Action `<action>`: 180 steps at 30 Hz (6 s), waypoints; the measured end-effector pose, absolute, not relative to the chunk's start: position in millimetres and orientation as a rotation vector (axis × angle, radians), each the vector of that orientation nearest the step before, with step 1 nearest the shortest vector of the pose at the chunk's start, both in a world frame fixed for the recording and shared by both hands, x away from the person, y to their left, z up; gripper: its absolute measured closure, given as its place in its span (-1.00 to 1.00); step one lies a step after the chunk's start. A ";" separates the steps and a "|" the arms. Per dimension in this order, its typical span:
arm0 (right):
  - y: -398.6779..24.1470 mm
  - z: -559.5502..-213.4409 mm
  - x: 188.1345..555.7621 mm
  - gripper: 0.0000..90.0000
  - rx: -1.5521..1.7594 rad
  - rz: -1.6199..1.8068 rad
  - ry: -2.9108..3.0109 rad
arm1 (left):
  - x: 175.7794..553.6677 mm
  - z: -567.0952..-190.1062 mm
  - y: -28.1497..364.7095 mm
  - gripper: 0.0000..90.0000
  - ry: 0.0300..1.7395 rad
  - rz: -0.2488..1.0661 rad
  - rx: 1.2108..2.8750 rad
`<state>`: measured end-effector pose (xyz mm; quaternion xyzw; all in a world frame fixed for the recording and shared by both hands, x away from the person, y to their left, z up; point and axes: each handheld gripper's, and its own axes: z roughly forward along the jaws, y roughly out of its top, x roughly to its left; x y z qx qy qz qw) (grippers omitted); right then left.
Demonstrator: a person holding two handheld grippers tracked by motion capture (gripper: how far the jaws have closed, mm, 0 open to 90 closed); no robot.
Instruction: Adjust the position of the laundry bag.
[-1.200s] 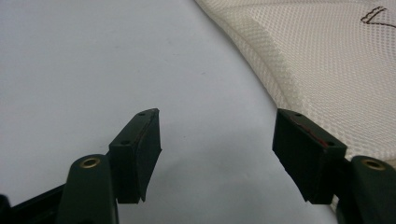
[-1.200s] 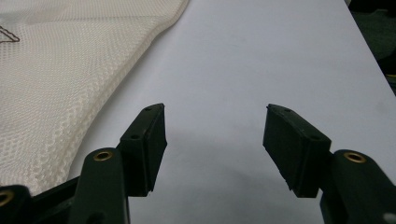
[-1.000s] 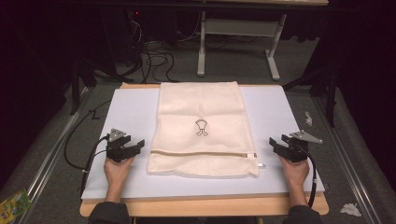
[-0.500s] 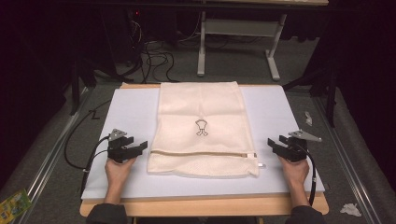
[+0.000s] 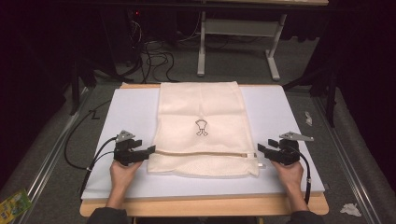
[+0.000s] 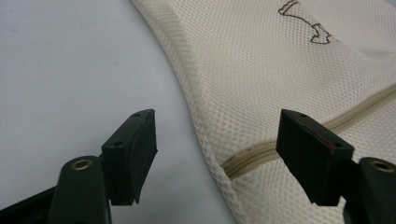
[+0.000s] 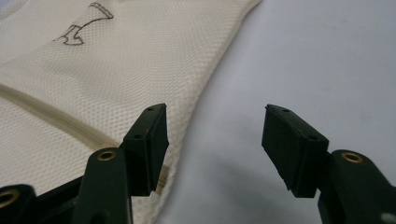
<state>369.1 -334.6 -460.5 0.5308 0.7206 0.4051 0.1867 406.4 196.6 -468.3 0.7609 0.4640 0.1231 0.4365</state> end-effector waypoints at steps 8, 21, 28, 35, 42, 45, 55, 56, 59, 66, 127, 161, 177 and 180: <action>-315.1 -461.2 366.4 -0.07 1.478 1.119 2.112 | 394.2 -459.5 175.2 -0.30 1.087 0.320 1.931; -306.0 -465.1 366.2 0.03 1.484 1.086 2.163 | 384.0 -456.6 144.5 -0.29 0.995 0.330 1.974; -305.7 -467.4 367.2 0.09 1.508 1.083 2.162 | 381.3 -457.3 126.2 -0.28 0.945 0.334 1.994; -305.0 -467.1 369.4 0.15 1.515 1.084 2.165 | 382.1 -459.5 115.5 -0.28 0.933 0.304 1.971; -300.1 -466.5 376.0 0.17 1.532 1.059 2.173 | 382.2 -460.0 100.9 -0.27 0.897 0.292 1.991; -298.2 -468.2 379.1 0.17 1.540 1.043 2.185 | 381.7 -460.0 92.0 -0.27 0.877 0.299 2.006; -296.4 -470.6 383.5 0.11 1.572 1.018 2.199 | 382.3 -463.1 66.6 -0.26 0.831 0.271 2.032; -296.4 -470.6 383.5 0.11 1.572 1.018 2.199 | 382.5 -463.3 64.4 -0.26 0.827 0.274 2.038; -294.2 -470.1 384.1 0.11 1.562 1.000 2.205 | 384.1 -465.3 59.6 -0.25 0.830 0.269 2.029; -290.9 -469.4 383.6 0.16 1.558 0.967 2.208 | 386.9 -468.6 46.6 -0.25 0.814 0.293 2.055; -285.5 -434.7 376.1 0.91 1.335 1.185 2.254 | 388.5 -456.0 -28.1 0.21 0.664 0.152 2.122; -279.2 -432.0 376.0 0.91 1.301 1.232 2.274 | 398.7 -459.6 -71.3 0.52 0.617 0.053 2.106; -277.3 -433.0 377.1 0.91 1.294 1.244 2.282 | 399.5 -461.5 -77.1 0.69 0.611 0.032 2.088; -278.2 -433.3 377.1 0.91 1.294 1.235 2.290 | 397.2 -460.8 -76.9 0.70 0.598 0.042 2.083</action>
